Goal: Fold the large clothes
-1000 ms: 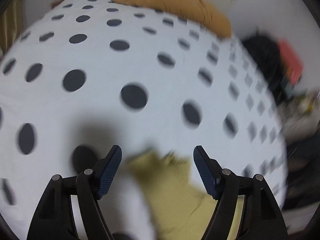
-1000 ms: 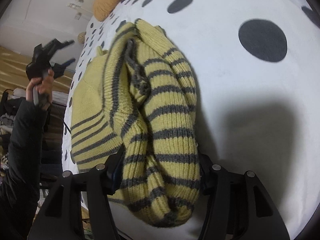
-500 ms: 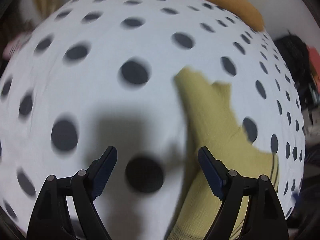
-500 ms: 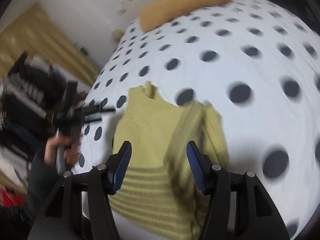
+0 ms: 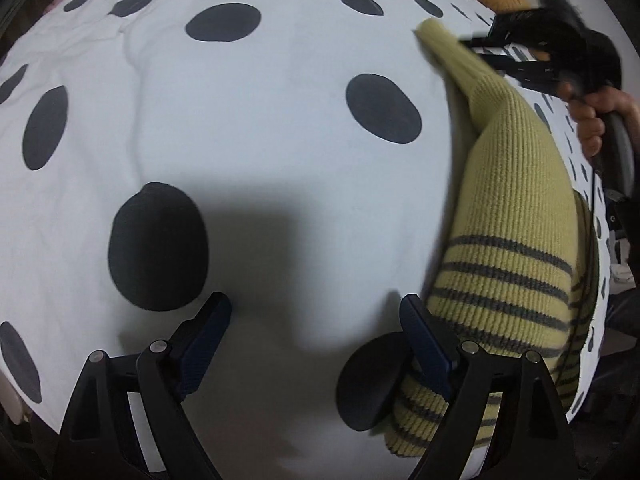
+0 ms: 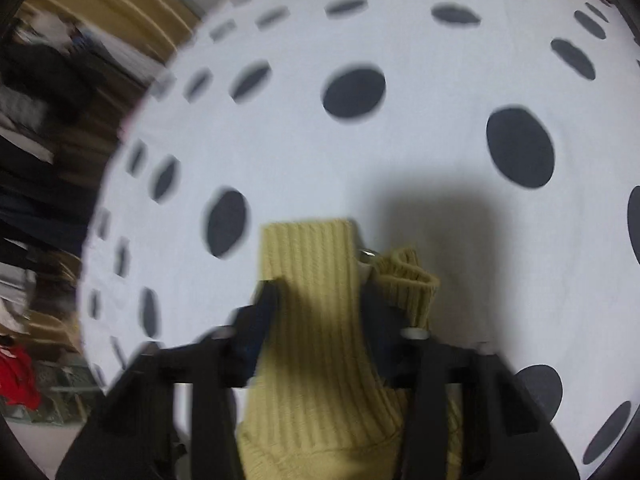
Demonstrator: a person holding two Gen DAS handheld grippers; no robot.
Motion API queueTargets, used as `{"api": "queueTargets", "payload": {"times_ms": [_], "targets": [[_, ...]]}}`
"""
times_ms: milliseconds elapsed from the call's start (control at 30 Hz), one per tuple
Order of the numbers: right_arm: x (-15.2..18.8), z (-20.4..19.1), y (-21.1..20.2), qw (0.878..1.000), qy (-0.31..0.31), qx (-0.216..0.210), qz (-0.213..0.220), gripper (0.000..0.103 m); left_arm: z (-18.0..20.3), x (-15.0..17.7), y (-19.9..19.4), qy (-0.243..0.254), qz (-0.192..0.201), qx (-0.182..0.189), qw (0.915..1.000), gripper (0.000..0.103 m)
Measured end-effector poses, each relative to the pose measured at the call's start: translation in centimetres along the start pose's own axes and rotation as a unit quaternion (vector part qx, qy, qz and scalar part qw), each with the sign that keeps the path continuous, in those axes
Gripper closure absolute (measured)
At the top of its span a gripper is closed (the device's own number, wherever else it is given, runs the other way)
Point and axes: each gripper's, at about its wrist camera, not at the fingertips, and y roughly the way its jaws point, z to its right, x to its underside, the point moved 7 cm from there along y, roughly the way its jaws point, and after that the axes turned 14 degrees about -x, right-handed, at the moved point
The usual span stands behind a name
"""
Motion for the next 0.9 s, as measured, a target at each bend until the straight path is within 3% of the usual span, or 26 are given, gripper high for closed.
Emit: {"api": "queueTargets", "payload": {"times_ms": [33,67,133,200,300,400,500,633,767,800,833,900], "targets": [[0.3,0.3,0.5,1.0,0.002,0.015,-0.013,0.096,0.0,-0.1,0.0,-0.002,-0.004,0.008,1.0,0.016],[0.3,0.1,-0.1,1.0,-0.01,0.015,0.001,0.096,-0.3,-0.2,-0.2,-0.007,-0.006,0.019,0.9998,0.016],[-0.3,-1.1,-3.6,0.997,-0.033,-0.01,0.065,0.097,-0.7,-0.5,-0.6,-0.026,-0.006,0.048,0.9985,0.016],[-0.7,-0.8,-6.2,0.994,-0.043,-0.002,0.102,0.097,-1.4,-0.7,-0.7,-0.052,-0.013,0.072,0.996,0.016],[-0.1,3.2,-5.0,0.995,-0.017,0.057,0.078,0.097,-1.7,-0.7,-0.5,-0.065,-0.015,0.078,0.9948,0.016],[1.3,7.1,-2.0,0.995,0.02,0.09,0.047,0.096,-1.2,-0.3,-0.4,-0.047,-0.014,0.058,0.9971,0.016],[1.0,6.8,-3.3,0.994,0.04,0.055,0.08,0.096,-0.9,0.0,-0.9,-0.04,-0.017,0.063,0.9971,0.016],[1.6,2.2,-9.8,0.989,0.022,-0.009,0.144,0.088,-0.2,0.8,-1.4,-0.047,-0.024,0.073,0.9959,0.016],[7.0,-0.2,-11.5,0.99,0.037,-0.052,0.126,0.083,0.8,0.3,-1.5,-0.048,-0.02,0.058,0.997,0.016],[8.7,0.7,-10.6,0.992,0.047,-0.043,0.111,0.083,0.9,0.1,-1.5,-0.047,-0.021,0.057,0.9971,0.016],[10.1,2.6,-9.7,0.994,0.059,-0.008,0.092,0.083,0.9,0.3,-1.6,-0.046,-0.024,0.056,0.9971,0.016],[12.9,8.6,-8.0,0.989,0.103,0.098,0.044,0.1,0.4,0.9,-1.8,-0.046,-0.031,0.058,0.9968,0.016]]}}
